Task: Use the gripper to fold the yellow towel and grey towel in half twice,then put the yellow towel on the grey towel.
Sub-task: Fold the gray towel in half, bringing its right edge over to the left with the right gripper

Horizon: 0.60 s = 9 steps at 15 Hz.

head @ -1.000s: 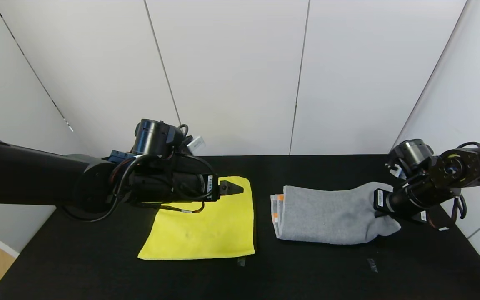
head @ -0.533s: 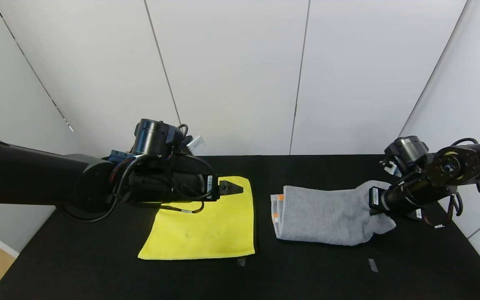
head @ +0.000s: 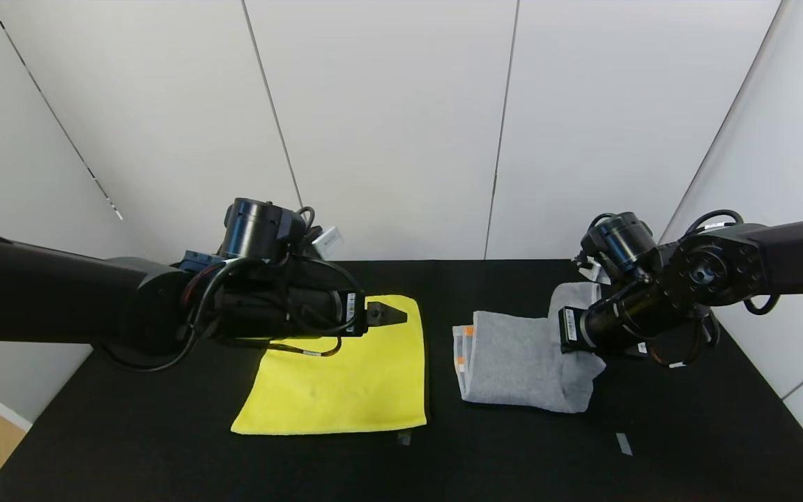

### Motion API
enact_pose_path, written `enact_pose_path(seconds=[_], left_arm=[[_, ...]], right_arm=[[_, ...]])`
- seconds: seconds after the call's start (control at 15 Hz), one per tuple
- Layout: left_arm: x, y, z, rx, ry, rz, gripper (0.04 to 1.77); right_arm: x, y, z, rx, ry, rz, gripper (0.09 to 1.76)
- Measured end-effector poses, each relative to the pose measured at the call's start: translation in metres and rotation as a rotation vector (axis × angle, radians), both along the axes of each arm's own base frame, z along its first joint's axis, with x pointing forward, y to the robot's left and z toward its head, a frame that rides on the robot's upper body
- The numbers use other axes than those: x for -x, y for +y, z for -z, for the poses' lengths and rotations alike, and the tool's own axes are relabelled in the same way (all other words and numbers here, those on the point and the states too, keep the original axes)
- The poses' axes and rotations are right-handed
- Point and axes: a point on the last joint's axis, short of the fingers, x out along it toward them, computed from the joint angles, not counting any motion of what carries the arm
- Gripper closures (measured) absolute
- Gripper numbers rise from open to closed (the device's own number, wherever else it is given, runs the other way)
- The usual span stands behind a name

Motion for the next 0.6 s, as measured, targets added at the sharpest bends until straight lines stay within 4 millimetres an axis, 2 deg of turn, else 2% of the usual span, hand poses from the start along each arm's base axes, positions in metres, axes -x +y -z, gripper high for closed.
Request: enact_pose_path(seconds=[0.6], left_arm=[[0.002,0.0,-0.003,0.003,-0.009,0.0,0.09]], right_arm=[[0.002,0.018,0.002,0.001,-0.003,-0.044,1.71]])
